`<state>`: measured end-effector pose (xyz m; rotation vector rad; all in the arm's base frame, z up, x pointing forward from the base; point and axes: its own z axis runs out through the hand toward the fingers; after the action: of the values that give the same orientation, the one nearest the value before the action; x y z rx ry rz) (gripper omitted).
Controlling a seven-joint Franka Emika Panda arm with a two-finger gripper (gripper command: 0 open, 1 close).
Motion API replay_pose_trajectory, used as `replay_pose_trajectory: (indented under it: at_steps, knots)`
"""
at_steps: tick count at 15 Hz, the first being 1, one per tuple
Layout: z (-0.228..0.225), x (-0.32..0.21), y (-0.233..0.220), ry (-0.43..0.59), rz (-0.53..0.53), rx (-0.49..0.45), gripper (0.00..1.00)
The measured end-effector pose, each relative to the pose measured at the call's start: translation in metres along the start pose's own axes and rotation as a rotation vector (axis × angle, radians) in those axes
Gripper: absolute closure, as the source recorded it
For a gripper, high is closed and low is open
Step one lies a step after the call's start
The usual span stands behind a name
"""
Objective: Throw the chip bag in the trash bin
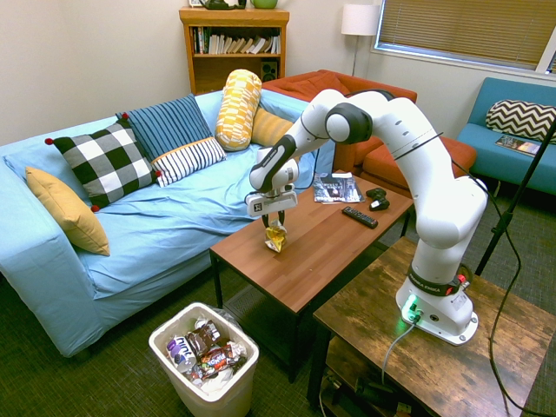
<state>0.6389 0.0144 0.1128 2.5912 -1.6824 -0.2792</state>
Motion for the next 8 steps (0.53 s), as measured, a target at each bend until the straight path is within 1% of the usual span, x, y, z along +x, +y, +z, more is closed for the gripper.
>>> replay_pose_trajectory:
  at_steps: [2,4,6,8]
  knots:
    - [-0.01,-0.005,-0.003,-0.002,-0.023,0.015,1.0]
    - [-0.036,-0.027,-0.01,-0.002,-0.062,0.05,1.0]
    - [-0.07,-0.07,-0.018,0.013,-0.129,0.077,1.0]
    - [-0.098,-0.131,-0.032,0.053,-0.207,0.089,1.0]
